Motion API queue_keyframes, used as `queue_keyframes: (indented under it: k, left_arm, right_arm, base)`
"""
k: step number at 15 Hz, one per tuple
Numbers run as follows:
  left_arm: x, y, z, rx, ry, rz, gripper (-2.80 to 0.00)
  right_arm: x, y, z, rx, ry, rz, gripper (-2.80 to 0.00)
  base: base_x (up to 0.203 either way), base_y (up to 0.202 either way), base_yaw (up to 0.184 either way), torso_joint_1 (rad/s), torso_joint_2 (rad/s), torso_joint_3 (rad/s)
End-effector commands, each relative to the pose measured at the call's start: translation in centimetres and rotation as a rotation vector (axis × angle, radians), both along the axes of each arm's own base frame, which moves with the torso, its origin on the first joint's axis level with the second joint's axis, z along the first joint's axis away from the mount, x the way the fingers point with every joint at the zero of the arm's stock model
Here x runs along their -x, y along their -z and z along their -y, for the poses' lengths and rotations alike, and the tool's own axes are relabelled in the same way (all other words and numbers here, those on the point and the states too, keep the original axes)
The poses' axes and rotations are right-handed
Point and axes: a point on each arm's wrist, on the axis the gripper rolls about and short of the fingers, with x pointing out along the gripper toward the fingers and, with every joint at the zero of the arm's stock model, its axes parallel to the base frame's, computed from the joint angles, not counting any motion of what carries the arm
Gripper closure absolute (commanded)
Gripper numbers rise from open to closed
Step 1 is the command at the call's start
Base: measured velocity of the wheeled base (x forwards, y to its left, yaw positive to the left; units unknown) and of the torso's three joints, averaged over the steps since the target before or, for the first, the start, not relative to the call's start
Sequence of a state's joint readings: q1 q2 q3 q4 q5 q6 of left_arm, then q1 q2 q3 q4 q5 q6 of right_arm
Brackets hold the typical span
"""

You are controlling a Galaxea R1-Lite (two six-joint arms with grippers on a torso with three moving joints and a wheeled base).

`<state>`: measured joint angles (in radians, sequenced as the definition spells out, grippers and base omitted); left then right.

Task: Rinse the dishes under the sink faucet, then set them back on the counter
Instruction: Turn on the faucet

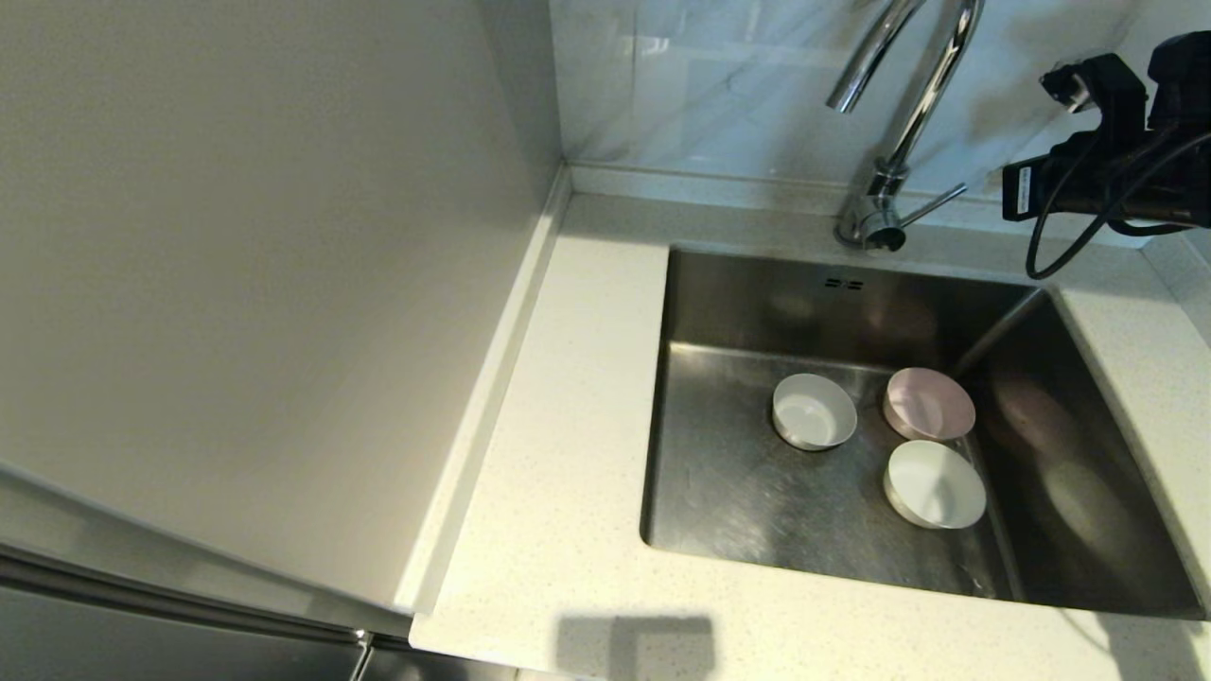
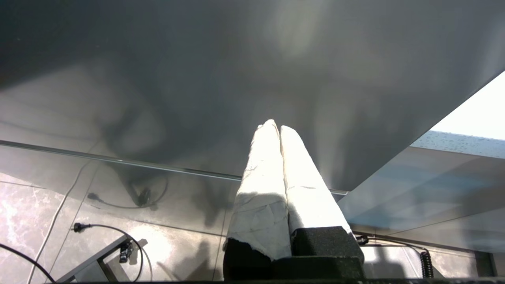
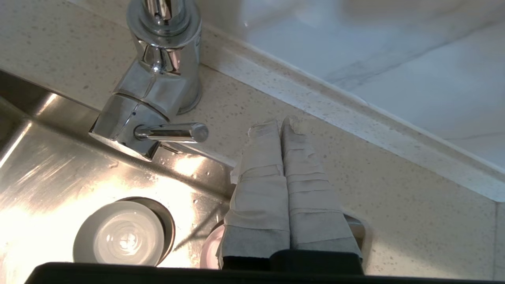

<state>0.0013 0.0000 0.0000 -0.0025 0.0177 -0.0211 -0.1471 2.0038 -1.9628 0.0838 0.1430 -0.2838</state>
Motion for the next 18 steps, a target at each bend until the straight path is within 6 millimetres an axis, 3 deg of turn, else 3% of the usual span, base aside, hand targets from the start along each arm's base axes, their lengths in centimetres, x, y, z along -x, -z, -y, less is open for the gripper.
queue_keyframes:
  k: [1,9,18]
  left_arm:
    - [0.0,0.0,0.0,0.000,-0.001,0.004,0.00]
    - [0.0,0.0,0.0,0.000,-0.001,0.004,0.00]
    - [0.0,0.0,0.0,0.000,0.001,0.004,0.00]
  right_arm:
    - [0.3,-0.4,0.1,0.002,-0.001,0.011,0.00]
    - [-1.0,-0.3,-4.0,-0.158,-0.038,0.068,0.00]
    - [-2.9,1.8,-4.3,-0.157,-0.001,0.046,0.00]
  base:
    - [0.000,0.000,0.000,0.000,0.00,0.000]
    - [0.000,0.000,0.000,0.000,0.00,0.000]
    - [0.000,0.000,0.000,0.000,0.00,0.000]
